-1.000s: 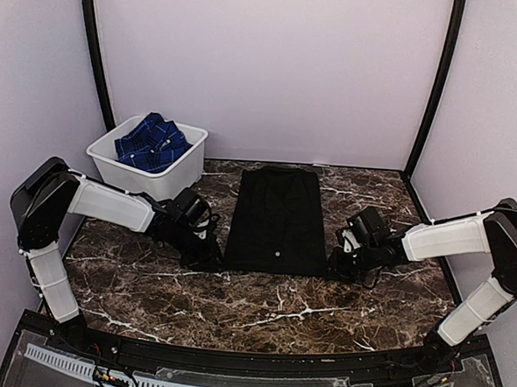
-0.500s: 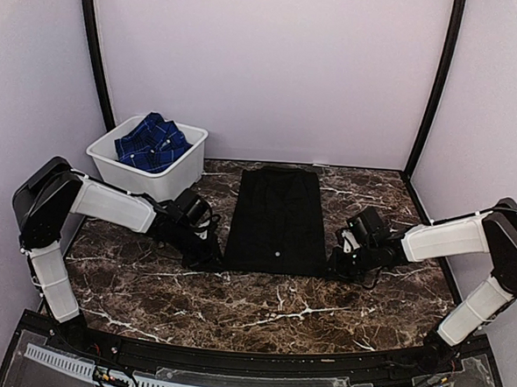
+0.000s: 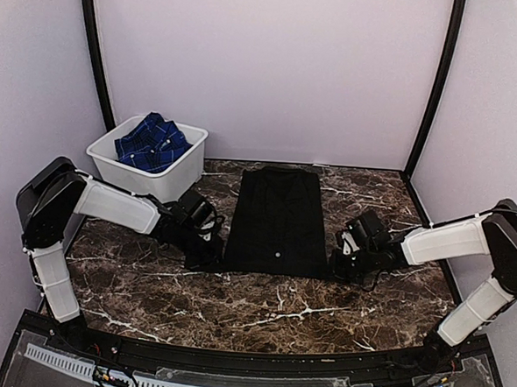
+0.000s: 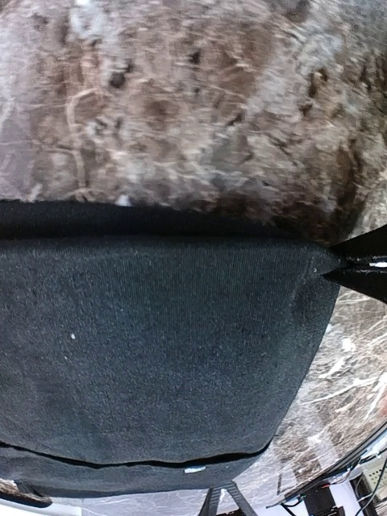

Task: Fold and stack the long sleeve shirts
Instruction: Pick up the 2/3-rectangle-folded shirt from the center of the board, then fold the 2/3-rectangle-folded shirt at the center of the board.

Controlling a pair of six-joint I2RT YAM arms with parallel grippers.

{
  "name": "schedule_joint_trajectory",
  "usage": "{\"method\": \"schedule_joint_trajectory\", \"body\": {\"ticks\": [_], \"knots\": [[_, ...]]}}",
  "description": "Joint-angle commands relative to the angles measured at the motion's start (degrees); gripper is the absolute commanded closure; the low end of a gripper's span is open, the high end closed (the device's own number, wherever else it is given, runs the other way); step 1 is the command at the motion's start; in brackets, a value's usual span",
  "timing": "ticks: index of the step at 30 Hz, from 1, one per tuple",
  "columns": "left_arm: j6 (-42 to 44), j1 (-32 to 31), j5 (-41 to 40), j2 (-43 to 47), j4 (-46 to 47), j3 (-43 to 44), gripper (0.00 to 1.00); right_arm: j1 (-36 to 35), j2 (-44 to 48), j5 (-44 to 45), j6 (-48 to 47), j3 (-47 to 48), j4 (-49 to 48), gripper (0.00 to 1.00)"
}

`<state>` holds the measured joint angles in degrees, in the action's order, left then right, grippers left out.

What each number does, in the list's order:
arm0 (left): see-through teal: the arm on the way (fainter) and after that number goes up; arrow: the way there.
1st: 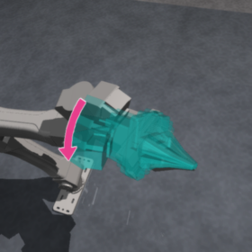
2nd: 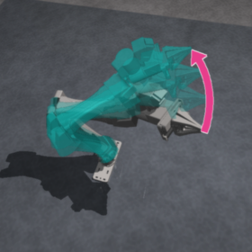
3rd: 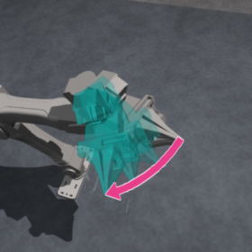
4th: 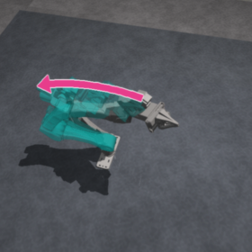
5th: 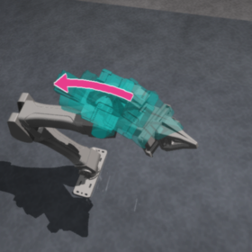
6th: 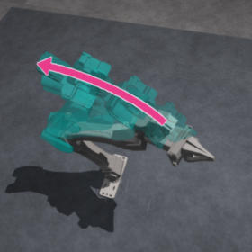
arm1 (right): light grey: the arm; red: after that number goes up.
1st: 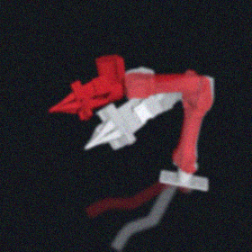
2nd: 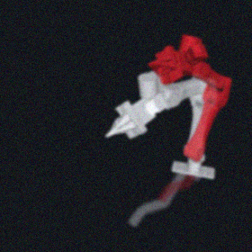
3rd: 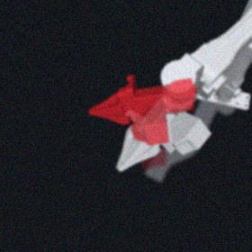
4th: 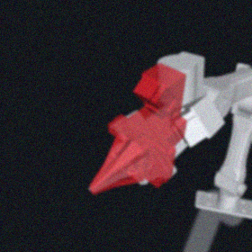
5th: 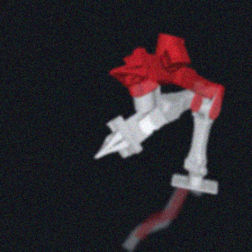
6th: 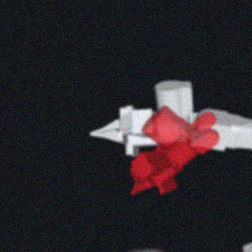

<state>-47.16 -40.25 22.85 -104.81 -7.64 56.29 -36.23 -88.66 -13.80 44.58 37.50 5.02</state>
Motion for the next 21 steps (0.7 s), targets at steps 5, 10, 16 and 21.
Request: {"method": "schedule_joint_trajectory", "body": {"ticks": [5, 10, 16, 21], "knots": [[1.68, -3.47, -6.44, 7.78, -11.21, -1.39, 1.00, -5.21, 9.84, 2.81, 2.89, -4.19, 3.24, 1.00], [-0.35, -7.16, -8.70, 16.19, -14.72, -4.91, 1.00, -9.84, 18.34, 5.48, 6.14, -6.10, 8.71, 1.00], [-2.31, -13.65, -11.22, 24.70, -20.98, -3.92, 1.00, -17.77, 26.93, 9.40, 10.84, -2.38, 17.47, 1.00], [-0.07, -14.41, -14.05, 27.20, -29.13, 8.19, 1.00, -18.00, 26.13, 14.84, 7.56, 13.82, 27.05, 1.00]]}}
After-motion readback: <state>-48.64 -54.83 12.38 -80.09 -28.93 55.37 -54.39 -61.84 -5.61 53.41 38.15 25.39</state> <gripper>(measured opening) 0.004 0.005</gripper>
